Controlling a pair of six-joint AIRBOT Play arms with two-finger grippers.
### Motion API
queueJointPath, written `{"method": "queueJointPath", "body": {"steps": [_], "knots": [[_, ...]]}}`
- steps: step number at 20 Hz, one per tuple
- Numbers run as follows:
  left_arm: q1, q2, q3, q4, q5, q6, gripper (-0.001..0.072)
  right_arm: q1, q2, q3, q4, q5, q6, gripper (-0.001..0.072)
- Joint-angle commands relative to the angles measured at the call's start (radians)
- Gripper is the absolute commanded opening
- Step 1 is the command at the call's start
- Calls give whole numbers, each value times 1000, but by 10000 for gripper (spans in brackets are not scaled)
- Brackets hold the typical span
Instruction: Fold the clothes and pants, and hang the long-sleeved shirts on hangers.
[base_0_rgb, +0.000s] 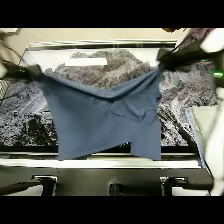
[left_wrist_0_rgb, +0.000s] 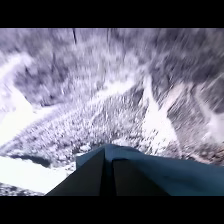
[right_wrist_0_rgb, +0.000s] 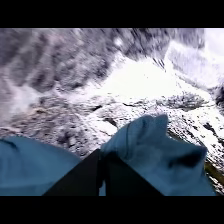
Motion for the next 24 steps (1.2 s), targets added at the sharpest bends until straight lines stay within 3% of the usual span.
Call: {"method": "queueJointPath", "body": {"steps": [1,3,6,8,10,11,12,13,16,20,24], "knots": [[0,-239,-11,-101,46,-3,16,1,-276,2,13,-86,49,33],[0,-302,-11,-160,46,-3,16,1,-365,2,45,-85,65,36],[2,-319,-10,-172,45,2,17,0,-399,3,89,-59,61,177],[16,-309,5,-169,34,13,18,-24,-371,3,163,-31,-37,384],[35,-308,56,-169,-45,13,38,-90,-325,3,286,45,-178,420],[48,-308,92,-169,-127,12,162,-126,-300,2,307,114,-252,419],[64,-306,122,-169,-196,13,416,-167,-274,1,300,204,-331,418],[79,-298,135,-164,-260,24,631,-226,-244,-21,326,251,-343,418],[118,-204,49,-118,-377,91,647,-426,-117,-236,472,240,-428,419],[171,56,-319,-101,-308,94,647,-658,24,-652,511,177,-507,419],[187,233,-525,-99,-268,95,646,-678,49,-879,501,44,-599,418]]}}
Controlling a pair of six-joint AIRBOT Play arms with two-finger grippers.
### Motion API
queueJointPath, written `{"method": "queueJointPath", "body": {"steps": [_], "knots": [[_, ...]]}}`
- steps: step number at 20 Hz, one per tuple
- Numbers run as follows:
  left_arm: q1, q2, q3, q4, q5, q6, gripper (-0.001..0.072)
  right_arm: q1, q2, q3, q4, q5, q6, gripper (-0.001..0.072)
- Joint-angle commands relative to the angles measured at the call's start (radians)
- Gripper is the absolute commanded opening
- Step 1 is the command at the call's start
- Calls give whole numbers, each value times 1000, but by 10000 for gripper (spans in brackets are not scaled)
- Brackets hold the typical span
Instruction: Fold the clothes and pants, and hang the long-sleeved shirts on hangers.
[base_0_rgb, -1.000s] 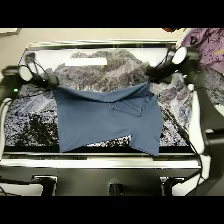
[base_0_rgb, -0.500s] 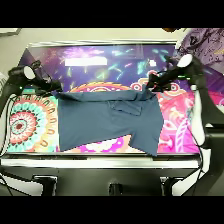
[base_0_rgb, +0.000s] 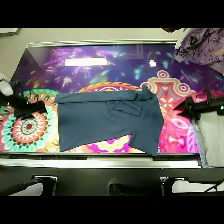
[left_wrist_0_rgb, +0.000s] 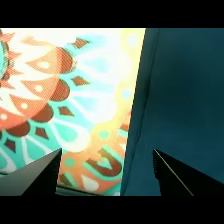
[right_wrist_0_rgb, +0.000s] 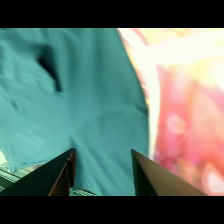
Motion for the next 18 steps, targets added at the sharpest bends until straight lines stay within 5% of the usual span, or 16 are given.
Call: {"method": "queueJointPath", "body": {"steps": [1,12,18], "knots": [[15,124,-145,8,20,6,646,-31,33,-195,5,-128,-101,418],[5,122,-145,-28,14,-24,646,121,-76,-233,17,-328,-135,416],[87,219,-195,-69,47,-54,647,161,-85,-233,16,-351,-143,31]]}}
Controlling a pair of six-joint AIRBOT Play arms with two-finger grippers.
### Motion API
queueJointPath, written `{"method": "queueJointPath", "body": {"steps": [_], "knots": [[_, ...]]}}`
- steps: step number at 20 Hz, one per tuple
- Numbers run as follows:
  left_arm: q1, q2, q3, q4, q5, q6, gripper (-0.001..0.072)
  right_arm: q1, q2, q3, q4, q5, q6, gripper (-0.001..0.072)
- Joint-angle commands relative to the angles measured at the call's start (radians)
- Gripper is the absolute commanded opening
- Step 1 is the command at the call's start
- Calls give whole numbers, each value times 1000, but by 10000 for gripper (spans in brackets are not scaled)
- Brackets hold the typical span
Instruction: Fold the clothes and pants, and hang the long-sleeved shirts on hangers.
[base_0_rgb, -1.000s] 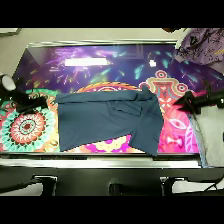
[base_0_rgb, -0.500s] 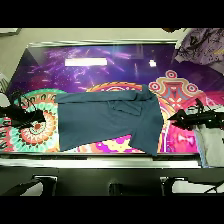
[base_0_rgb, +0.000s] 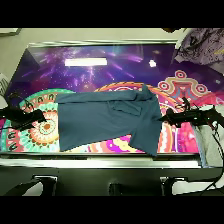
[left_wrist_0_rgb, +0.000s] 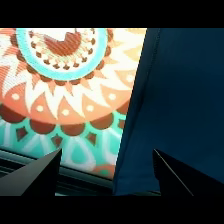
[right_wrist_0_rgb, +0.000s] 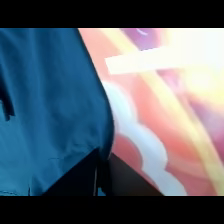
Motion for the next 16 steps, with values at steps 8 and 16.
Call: {"method": "queueJointPath", "body": {"steps": [8,16], "knots": [[441,206,-478,-529,33,309,648,14,-8,-1,-17,21,-4,31],[360,87,-623,-566,125,309,647,14,-4,-1,-18,40,-4,31]]}}
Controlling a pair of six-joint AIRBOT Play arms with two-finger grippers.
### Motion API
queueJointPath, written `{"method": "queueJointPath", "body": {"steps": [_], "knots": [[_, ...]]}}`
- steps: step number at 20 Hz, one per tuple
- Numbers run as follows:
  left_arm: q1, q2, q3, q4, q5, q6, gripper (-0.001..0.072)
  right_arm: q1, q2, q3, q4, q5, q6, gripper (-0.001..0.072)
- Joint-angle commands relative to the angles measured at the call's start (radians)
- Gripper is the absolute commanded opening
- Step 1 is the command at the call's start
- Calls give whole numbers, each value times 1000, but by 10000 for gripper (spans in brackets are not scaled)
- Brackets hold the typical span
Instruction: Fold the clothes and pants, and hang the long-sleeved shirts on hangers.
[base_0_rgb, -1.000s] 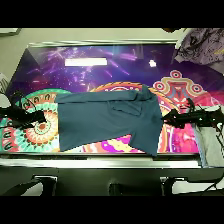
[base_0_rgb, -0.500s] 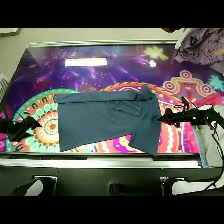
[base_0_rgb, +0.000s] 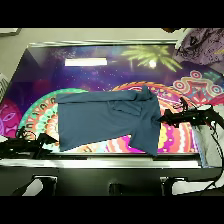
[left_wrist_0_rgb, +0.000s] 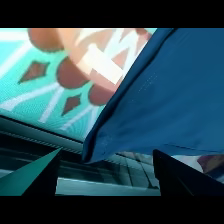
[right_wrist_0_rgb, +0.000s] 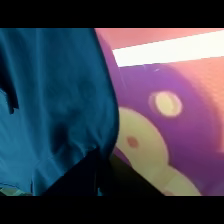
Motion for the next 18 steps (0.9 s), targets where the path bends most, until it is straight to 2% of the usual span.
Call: {"method": "queueJointPath", "body": {"steps": [1,5,6,7,8,10,12,15,18], "knots": [[-48,-49,-32,-34,46,11,647,0,8,0,-13,14,0,31],[-121,-129,-32,-56,92,11,647,0,24,0,-15,13,0,31],[-134,-149,-32,-60,97,12,630,0,27,0,-16,14,0,31],[-144,-162,-31,-64,111,11,583,0,31,0,-16,16,0,31],[-153,-166,-31,-73,130,11,481,0,36,0,-16,17,0,31],[-165,-166,-31,-93,152,13,229,0,51,0,-16,19,0,31],[-165,-166,-24,-101,153,31,19,0,73,0,-14,23,0,31],[-166,-163,43,-120,153,45,15,11,126,0,22,42,-18,30],[-195,-163,209,-135,155,42,14,87,187,60,74,-29,-41,29]]}}
